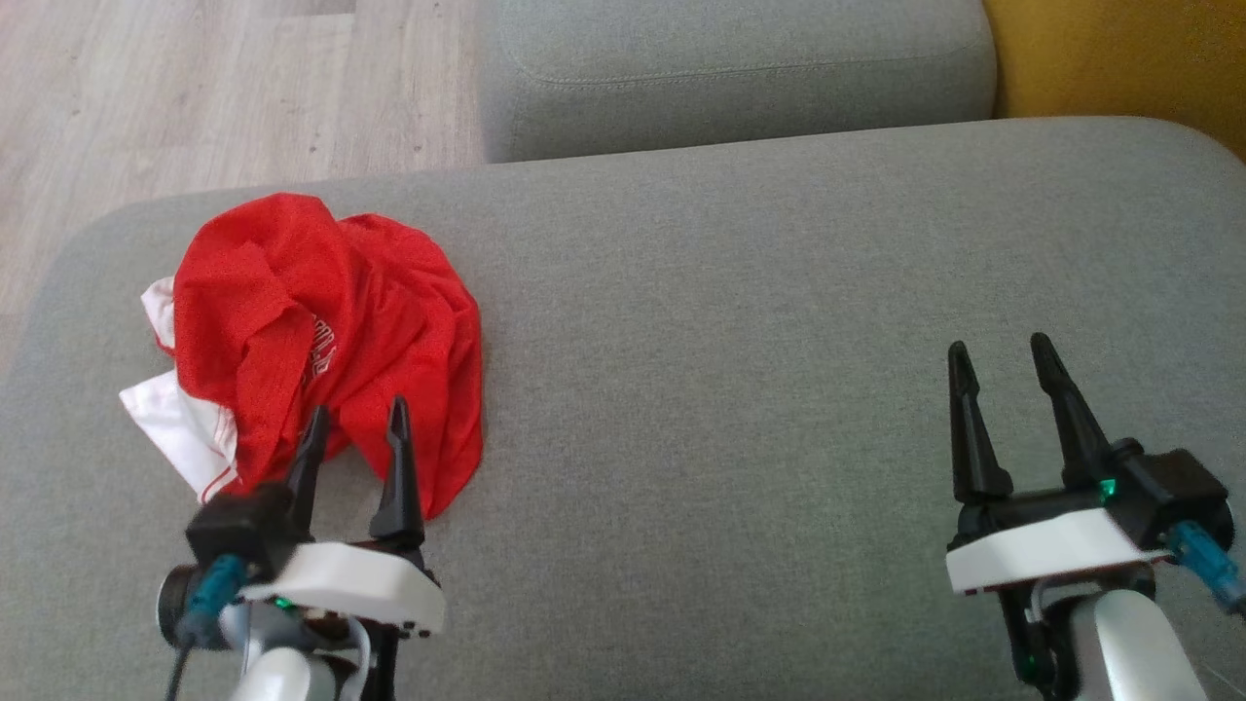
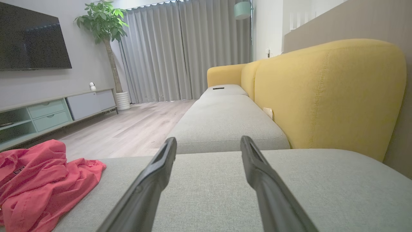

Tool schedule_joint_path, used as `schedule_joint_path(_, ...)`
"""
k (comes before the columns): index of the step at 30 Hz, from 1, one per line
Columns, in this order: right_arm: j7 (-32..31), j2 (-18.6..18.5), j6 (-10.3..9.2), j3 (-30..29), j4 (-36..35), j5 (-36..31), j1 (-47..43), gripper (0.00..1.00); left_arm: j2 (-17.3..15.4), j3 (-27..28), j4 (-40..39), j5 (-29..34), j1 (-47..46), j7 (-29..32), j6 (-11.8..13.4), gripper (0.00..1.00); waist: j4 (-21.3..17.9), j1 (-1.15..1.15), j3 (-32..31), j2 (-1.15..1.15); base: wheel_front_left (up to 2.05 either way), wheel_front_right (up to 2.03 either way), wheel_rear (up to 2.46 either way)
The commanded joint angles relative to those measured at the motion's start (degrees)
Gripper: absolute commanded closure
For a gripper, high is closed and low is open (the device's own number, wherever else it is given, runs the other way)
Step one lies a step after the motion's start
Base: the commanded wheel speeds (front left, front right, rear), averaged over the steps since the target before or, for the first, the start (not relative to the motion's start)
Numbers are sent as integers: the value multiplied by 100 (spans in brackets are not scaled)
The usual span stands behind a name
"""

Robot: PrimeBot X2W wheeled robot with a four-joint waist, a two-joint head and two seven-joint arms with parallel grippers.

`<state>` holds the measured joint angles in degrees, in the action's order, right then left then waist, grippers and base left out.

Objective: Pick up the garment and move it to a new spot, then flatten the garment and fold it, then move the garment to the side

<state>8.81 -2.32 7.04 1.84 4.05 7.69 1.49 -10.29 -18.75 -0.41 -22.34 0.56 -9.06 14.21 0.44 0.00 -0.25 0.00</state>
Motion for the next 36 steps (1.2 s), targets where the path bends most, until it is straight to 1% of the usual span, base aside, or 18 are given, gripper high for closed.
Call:
schedule_joint_path(1,104,-43,34,146,-229,-246,274,0,-144,52,-234,216,-267,-83,96,0,6,0,-3,0,0,0,0)
schedule_joint_path(9,240,-47,37,223,-278,-894,286,0,-376,-398,-287,740,-355,-217,460,0,19,0,-16,0,0,0,0)
schedule_joint_path(15,324,-48,39,234,-346,-1074,285,0,-353,-431,-386,791,-329,-301,581,0,32,0,-12,0,0,0,0)
schedule_joint_path(18,375,-50,40,225,-372,-1042,254,0,-233,-290,-494,741,-266,-351,517,0,51,0,-8,0,0,0,0)
schedule_joint_path(20,408,-50,41,203,-355,-859,211,0,-104,-124,-551,690,-189,-384,405,0,66,0,-9,0,0,0,0)
schedule_joint_path(23,459,-52,42,154,-295,-620,167,0,86,149,-597,750,-65,-435,133,0,82,0,-15,0,0,0,0)
schedule_joint_path(26,509,-53,43,147,-177,-411,143,0,309,386,-594,856,54,-485,-220,0,96,0,-18,0,0,0,0)
schedule_joint_path(30,577,-54,44,154,-31,-350,140,0,573,758,-542,907,178,-552,-735,0,108,0,-29,0,0,0,0)
schedule_joint_path(34,619,-55,45,130,226,22,109,0,704,1046,-419,894,252,-594,-1219,0,107,0,-47,0,0,0,0)
schedule_joint_path(36,619,-55,45,128,381,271,96,0,727,1161,-331,869,259,-594,-1379,0,100,0,-57,0,0,0,0)
